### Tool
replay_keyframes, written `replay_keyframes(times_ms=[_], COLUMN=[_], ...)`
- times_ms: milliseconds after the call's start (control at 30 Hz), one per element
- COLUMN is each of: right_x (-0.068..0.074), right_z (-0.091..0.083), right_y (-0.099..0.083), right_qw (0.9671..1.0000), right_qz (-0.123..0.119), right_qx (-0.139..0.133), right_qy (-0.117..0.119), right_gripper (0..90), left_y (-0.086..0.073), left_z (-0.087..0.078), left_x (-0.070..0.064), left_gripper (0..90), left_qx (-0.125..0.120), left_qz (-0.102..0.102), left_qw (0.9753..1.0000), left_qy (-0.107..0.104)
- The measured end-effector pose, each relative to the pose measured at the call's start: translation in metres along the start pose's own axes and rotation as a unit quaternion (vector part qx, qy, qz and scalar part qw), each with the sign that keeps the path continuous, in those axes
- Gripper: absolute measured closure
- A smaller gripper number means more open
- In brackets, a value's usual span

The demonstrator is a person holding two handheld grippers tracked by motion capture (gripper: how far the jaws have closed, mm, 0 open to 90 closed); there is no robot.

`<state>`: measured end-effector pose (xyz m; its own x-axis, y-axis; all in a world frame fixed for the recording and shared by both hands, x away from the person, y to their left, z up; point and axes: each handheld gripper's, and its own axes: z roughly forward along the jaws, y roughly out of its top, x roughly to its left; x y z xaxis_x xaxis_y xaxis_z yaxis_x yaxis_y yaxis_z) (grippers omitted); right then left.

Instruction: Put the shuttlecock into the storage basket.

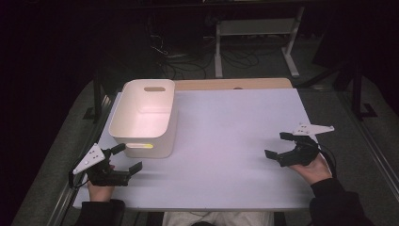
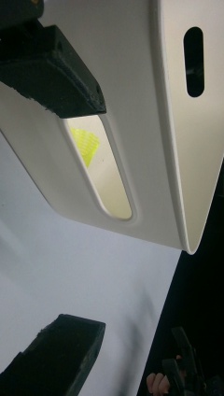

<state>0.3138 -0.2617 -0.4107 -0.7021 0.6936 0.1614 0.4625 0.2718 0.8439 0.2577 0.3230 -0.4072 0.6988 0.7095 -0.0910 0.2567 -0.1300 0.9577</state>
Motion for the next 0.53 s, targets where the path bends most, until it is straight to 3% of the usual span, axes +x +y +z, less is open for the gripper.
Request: replay_keyframes(times_ms=[533], right_x=[-0.001], right_z=[-0.007], right_y=[-0.018], right_qw=[0.9999], right_qz=[0.004], right_qx=[0.004], right_qy=[-0.010], right_gripper=[0.0], left_y=[0.000], left_z=[0.000], left_x=[0.000], left_gripper=[0.0], left_qx=[0.000], left_qz=[0.000], left_qw=[1.0000], left_qy=[-0.001])
